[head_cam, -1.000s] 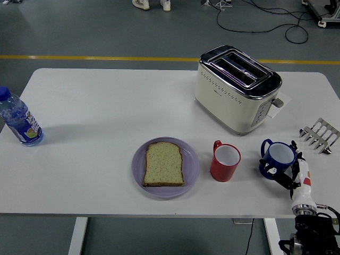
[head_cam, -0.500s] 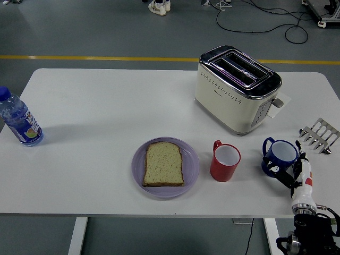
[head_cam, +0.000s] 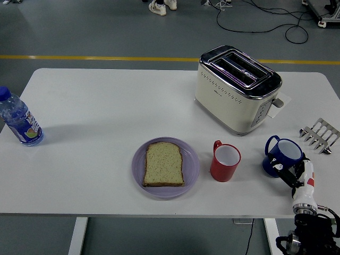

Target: Pick up the cup,pour liquid into bread,place the cup on the desk

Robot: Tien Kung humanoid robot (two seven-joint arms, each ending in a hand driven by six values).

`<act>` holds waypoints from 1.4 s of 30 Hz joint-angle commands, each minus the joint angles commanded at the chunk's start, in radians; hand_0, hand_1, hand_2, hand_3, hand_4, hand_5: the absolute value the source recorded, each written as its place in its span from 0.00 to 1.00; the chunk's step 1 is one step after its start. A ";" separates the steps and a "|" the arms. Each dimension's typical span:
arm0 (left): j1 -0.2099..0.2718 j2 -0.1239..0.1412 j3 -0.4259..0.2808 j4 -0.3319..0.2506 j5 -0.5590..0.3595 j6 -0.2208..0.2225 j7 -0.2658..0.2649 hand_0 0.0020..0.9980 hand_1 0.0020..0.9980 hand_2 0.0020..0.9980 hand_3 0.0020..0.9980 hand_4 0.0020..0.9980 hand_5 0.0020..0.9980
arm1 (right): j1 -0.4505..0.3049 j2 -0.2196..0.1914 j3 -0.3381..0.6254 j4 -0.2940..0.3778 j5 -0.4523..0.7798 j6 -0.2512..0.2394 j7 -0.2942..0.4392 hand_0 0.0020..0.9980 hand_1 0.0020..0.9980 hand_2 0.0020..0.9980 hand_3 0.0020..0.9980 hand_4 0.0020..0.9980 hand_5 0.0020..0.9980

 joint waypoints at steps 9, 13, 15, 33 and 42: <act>0.005 0.000 0.002 0.001 0.001 -0.001 0.000 0.65 0.64 0.64 0.53 0.29 0.76 | -0.017 -0.018 0.050 0.054 -0.023 -0.040 0.006 0.48 0.45 0.55 0.50 0.69 0.00; 0.007 0.001 0.000 0.001 0.004 -0.001 0.001 0.65 0.64 0.64 0.53 0.29 0.76 | -0.035 -0.041 0.088 0.114 -0.050 -0.052 0.006 0.48 0.45 0.55 0.50 0.69 0.00; 0.008 0.001 0.001 0.001 0.005 -0.001 0.001 0.65 0.64 0.64 0.53 0.29 0.76 | -0.044 -0.053 0.104 0.146 -0.062 -0.055 0.002 0.55 0.44 0.52 0.48 0.69 0.00; 0.009 0.008 -0.004 0.002 0.015 -0.001 0.001 0.65 0.64 0.64 0.53 0.29 0.76 | -0.101 -0.186 0.284 0.622 -0.447 -0.083 -0.461 0.48 0.40 0.51 0.50 0.75 0.00; 0.000 0.009 -0.022 0.001 0.021 0.000 0.001 0.65 0.64 0.64 0.53 0.29 0.76 | -0.069 -0.228 0.257 0.794 -0.557 -0.042 -0.791 0.46 0.40 0.51 0.50 0.75 0.00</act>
